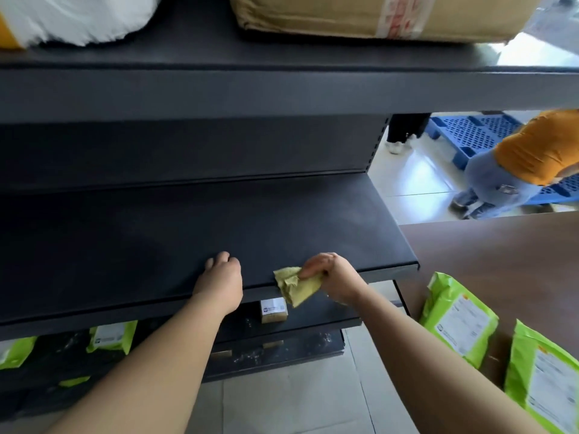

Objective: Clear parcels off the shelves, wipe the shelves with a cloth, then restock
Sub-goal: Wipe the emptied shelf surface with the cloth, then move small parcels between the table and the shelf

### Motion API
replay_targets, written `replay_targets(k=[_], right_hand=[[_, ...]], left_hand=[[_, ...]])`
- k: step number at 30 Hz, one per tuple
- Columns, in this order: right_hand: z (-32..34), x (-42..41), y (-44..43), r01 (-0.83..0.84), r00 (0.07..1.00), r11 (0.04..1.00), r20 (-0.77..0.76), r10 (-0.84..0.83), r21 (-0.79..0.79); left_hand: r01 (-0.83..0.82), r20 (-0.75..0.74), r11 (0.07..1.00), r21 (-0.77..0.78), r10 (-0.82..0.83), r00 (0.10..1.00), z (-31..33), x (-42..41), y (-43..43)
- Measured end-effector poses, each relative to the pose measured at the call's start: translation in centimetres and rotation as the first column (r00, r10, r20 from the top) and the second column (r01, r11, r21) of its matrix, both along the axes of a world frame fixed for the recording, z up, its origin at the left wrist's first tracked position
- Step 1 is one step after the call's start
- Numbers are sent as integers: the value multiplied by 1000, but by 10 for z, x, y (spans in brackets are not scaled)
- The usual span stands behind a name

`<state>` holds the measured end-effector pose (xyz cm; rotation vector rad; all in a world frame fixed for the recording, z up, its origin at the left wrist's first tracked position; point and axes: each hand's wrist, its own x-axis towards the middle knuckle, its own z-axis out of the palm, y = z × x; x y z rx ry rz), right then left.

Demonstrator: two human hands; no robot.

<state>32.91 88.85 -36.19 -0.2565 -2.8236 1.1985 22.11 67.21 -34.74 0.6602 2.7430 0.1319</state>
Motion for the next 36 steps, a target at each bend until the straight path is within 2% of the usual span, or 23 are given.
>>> replay_targets(k=[2, 4, 7, 9, 11, 14, 17, 19, 22, 25, 29, 31, 36], right_hand=[[1, 26, 16, 59, 997, 998, 38, -60, 34], [3, 44, 31, 229, 969, 973, 86, -231, 41], [13, 48, 52, 565, 825, 816, 109, -555, -123], [24, 39, 63, 659, 750, 729, 90, -655, -185], [30, 28, 71, 661, 748, 722, 95, -657, -204], [32, 22, 76, 596, 802, 783, 152, -577, -176], [30, 40, 81, 609, 793, 748, 181, -582, -264], [29, 65, 86, 643, 762, 708, 147, -631, -291], [27, 108, 101, 723, 684, 645, 124, -719, -250], [25, 161, 120, 821, 570, 541, 192, -799, -184], [15, 224, 143, 878, 474, 468, 308, -825, -97], [6, 246, 152, 907, 413, 410, 370, -832, -91], [-16, 269, 158, 936, 349, 323, 487, -801, -140]], left_hand=[[33, 16, 999, -3, -33, 999, 3, 6, 11], [77, 27, 997, 7, -77, 997, 4, 13, 26], [133, 25, 991, 32, -134, 991, 9, 23, 51], [161, 21, 986, 39, -162, 987, 11, 30, 67], [187, 20, 982, 38, -188, 982, 13, 36, 83], [226, 17, 973, 48, -227, 974, 12, 46, 104], [267, 2, 961, 69, -268, 963, 14, 59, 124], [300, -12, 948, 107, -300, 954, 19, 68, 139], [328, -21, 928, 177, -329, 944, 30, 88, 165], [377, -9, 894, 242, -386, 922, 37, 116, 197], [397, 70, 857, 327, -441, 895, 29, 154, 237], [408, 115, 857, 314, -461, 880, 18, 173, 254], [347, 270, 907, 238, -405, 874, -16, 205, 281]])
